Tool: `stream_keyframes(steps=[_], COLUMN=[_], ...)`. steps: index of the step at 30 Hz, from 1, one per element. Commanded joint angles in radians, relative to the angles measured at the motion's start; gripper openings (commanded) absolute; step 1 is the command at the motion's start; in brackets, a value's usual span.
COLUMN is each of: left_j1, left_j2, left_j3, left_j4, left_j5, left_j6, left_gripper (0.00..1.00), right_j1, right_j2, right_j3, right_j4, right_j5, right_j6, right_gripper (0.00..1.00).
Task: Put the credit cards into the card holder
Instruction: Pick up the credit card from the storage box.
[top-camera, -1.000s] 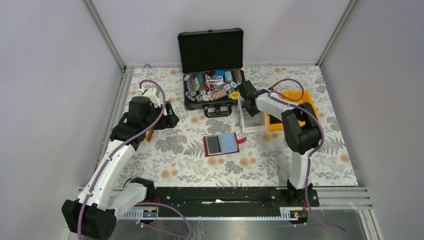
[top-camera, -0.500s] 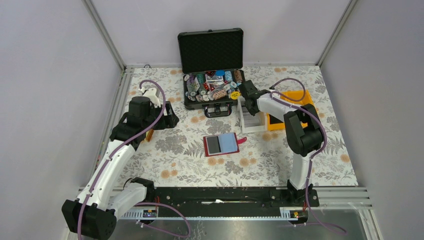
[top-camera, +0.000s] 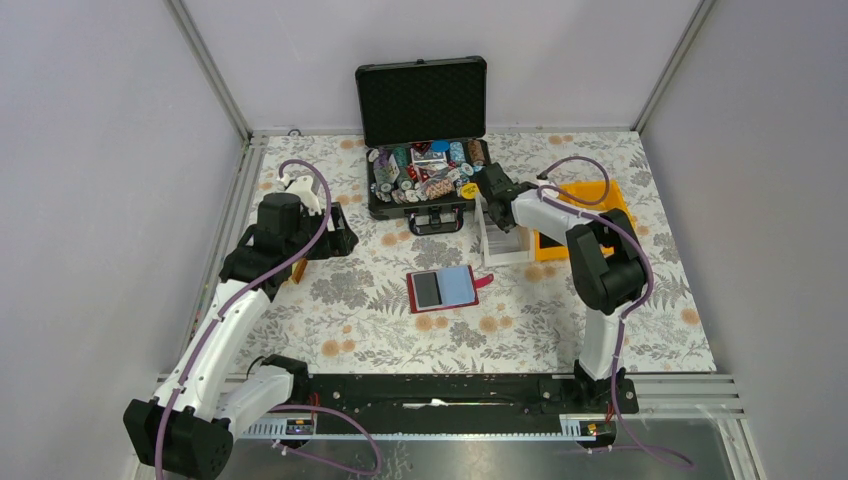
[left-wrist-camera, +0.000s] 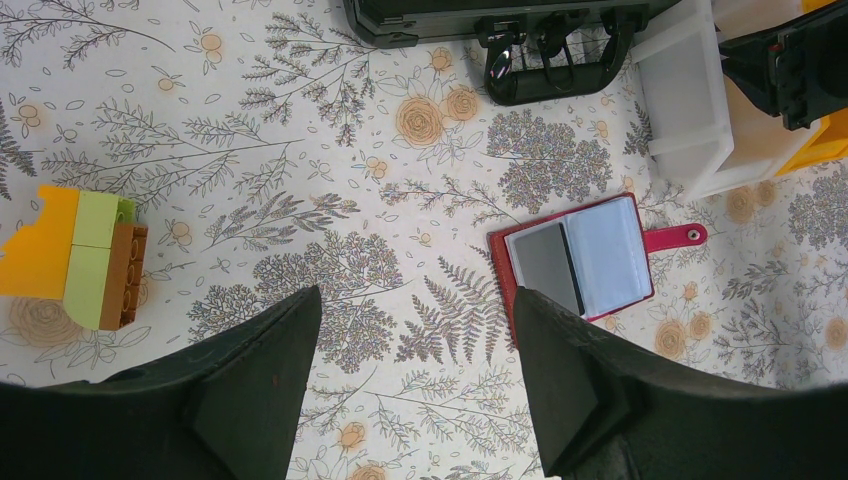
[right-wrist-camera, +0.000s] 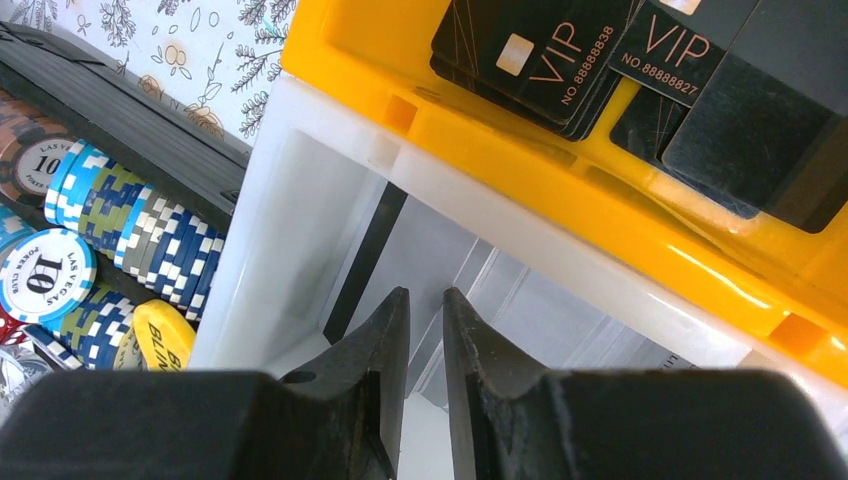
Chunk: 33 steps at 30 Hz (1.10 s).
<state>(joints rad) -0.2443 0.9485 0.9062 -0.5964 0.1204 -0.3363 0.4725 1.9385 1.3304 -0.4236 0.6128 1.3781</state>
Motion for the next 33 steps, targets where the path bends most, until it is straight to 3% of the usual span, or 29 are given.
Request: stream_keyframes(steps=[1,33], left_j1=[-0.004,-0.006], left_j2=[-0.02,-0.014], left_j3=[0.007,0.01], left_j4=[0.023,0.021], left_j5=[-0.021,-0.02], left_j6=[0.014,0.013], left_gripper=[0.73,0.73], right_j1=[0.024,0.056], right_j2=[-0.044,-0.069], right_j3=[-0.012,-0.067], right_j4=[0.041,0.091], right_j5=[0.089,0.186], right_j6=[0.035,0.114], right_gripper=[0.25,0.21])
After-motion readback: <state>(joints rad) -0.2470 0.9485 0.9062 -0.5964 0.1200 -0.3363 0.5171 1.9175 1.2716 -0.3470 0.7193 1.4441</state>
